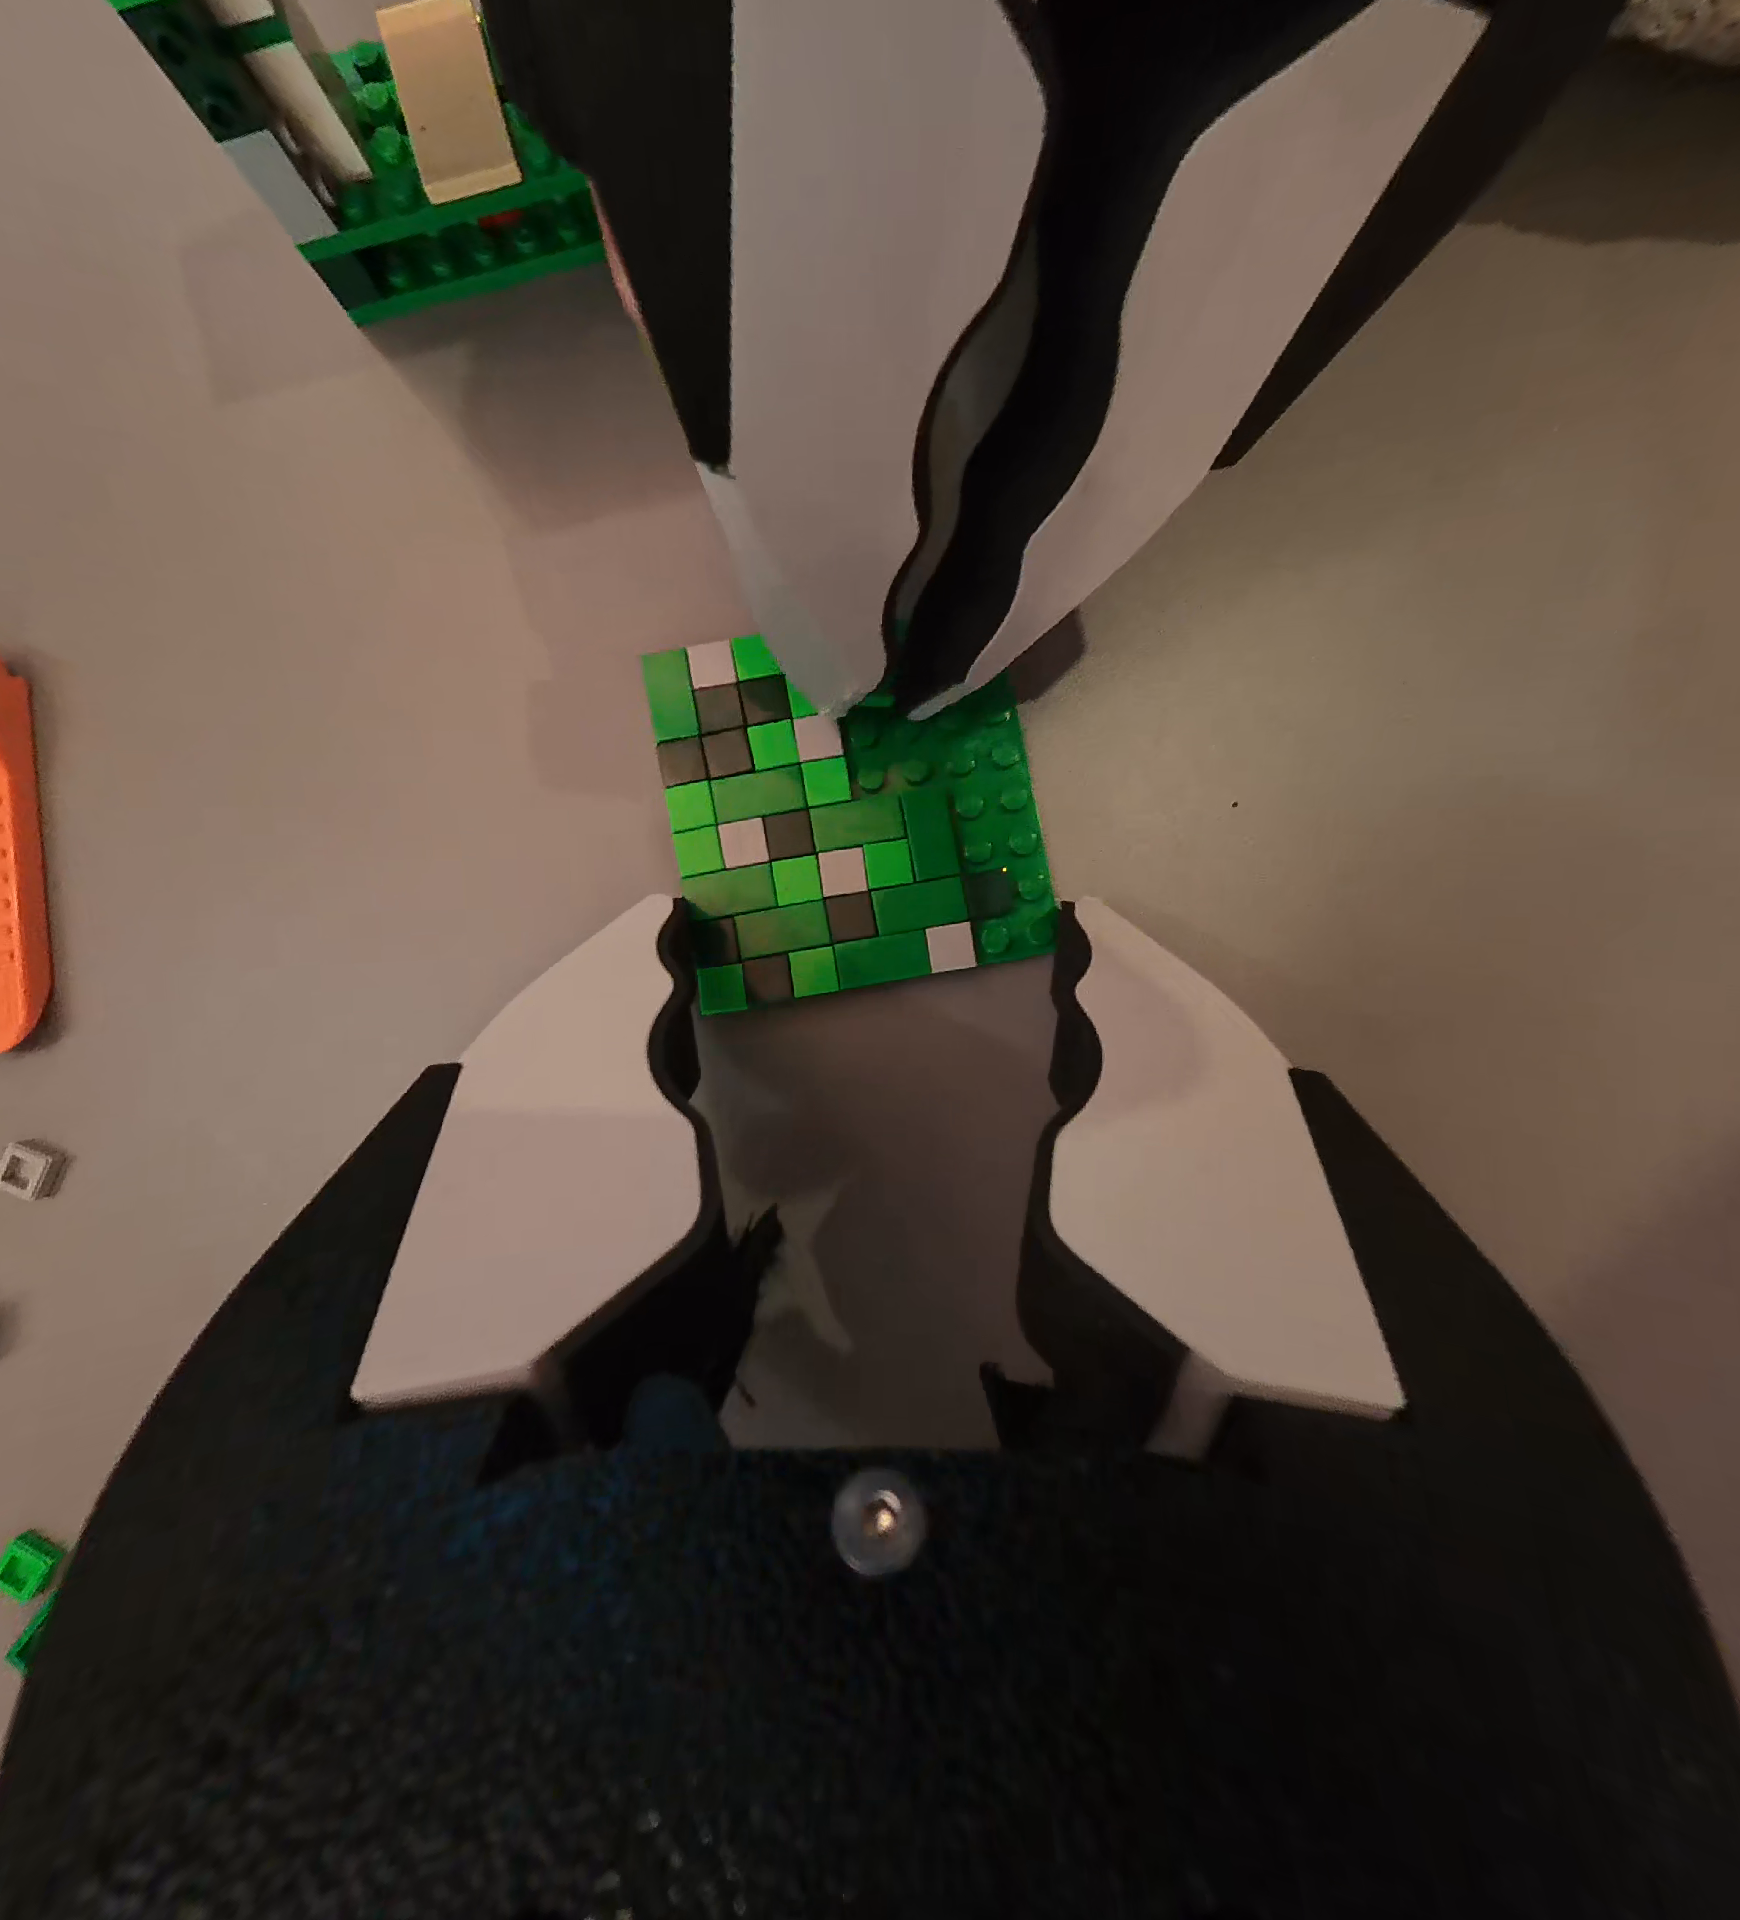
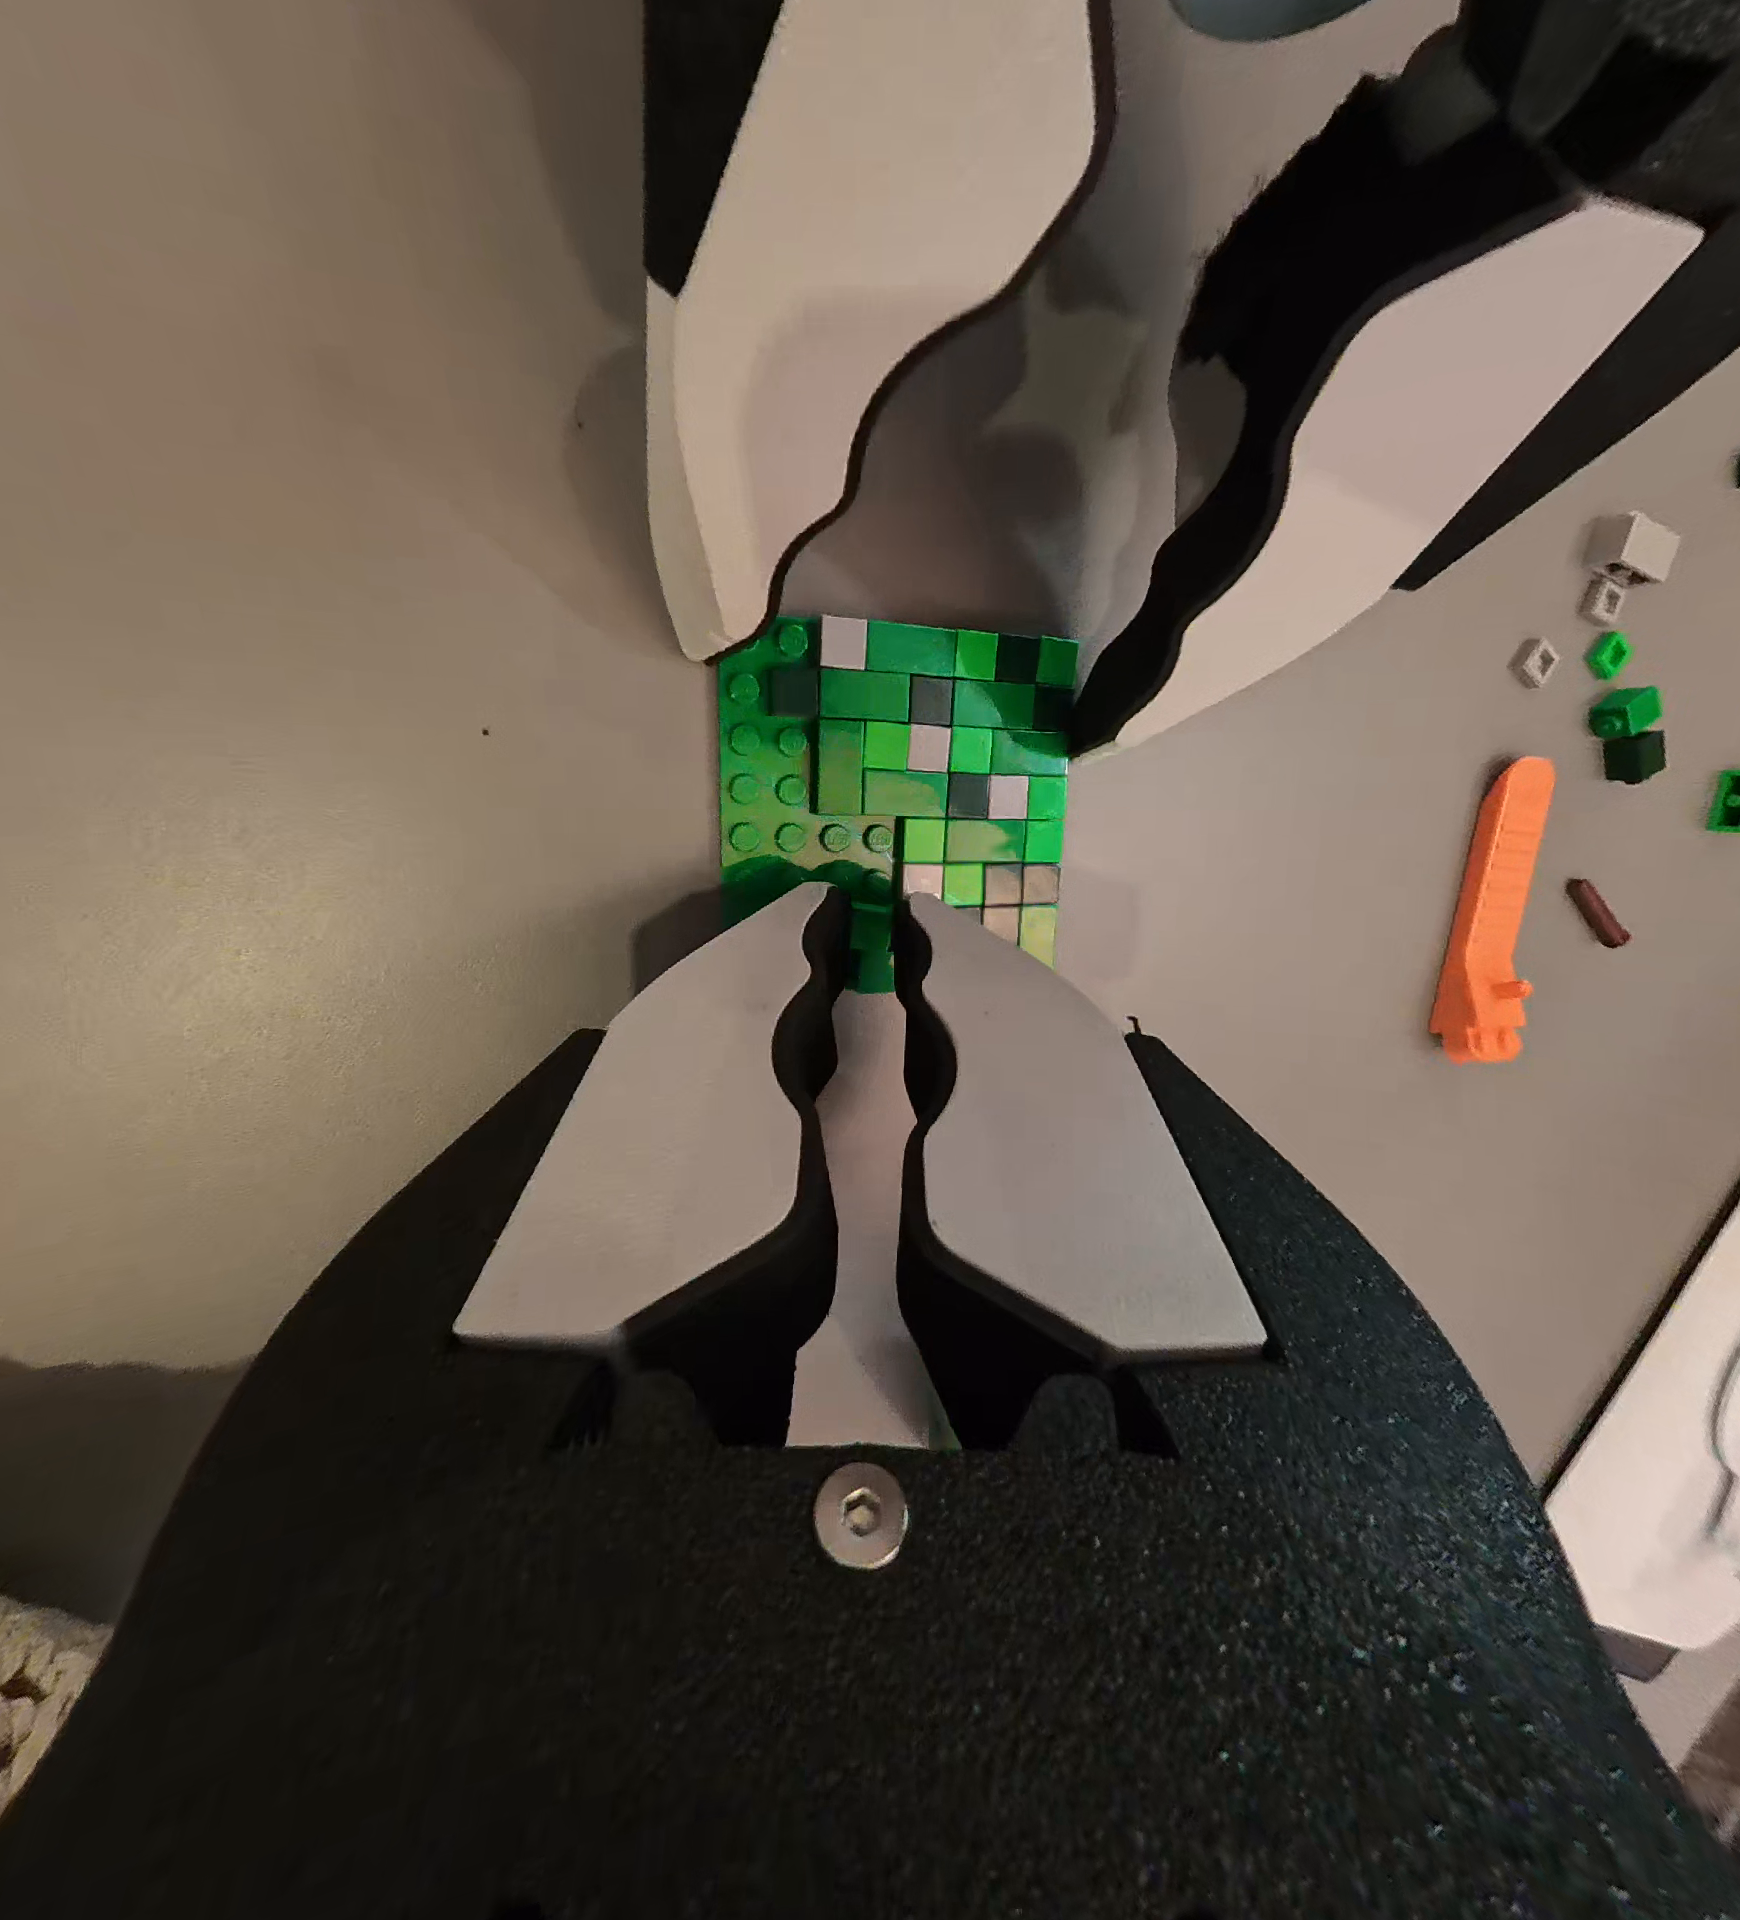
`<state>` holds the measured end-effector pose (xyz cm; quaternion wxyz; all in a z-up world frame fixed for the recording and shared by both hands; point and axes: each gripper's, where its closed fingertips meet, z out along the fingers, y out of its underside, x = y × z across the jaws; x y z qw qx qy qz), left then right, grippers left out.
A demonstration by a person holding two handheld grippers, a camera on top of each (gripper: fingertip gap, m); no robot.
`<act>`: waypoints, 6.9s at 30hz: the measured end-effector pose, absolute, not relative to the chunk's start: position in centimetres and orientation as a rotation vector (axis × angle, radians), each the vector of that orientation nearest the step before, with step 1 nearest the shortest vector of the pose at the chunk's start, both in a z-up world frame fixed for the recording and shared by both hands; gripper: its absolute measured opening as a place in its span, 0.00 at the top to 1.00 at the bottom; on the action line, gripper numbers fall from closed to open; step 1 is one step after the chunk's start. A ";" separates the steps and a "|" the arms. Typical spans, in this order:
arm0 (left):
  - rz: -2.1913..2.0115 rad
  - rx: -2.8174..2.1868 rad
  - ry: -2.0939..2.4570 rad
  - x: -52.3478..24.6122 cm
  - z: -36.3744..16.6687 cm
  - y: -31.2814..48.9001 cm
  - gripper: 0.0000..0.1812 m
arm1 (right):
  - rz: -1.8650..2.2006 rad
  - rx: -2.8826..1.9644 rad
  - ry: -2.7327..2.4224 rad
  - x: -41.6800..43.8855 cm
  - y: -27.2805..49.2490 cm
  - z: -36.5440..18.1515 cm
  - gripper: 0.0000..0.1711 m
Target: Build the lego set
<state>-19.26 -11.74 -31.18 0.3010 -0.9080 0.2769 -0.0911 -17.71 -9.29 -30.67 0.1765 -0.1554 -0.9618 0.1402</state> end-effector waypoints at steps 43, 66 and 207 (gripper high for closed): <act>-0.466 -2.214 0.718 -18.2 -28.3 -12.5 0.64 | 0.129 0.217 -1.680 -17.6 -9.8 -26.8 0.89; 0.942 -1.401 1.093 -18.5 -23.1 -9.2 0.85 | 0.307 0.103 -1.643 -16.9 -9.9 -24.4 0.96; 1.111 -1.107 1.332 -15.8 -24.9 -11.4 0.97 | 0.146 -0.750 -2.936 -11.4 -8.8 -27.5 0.96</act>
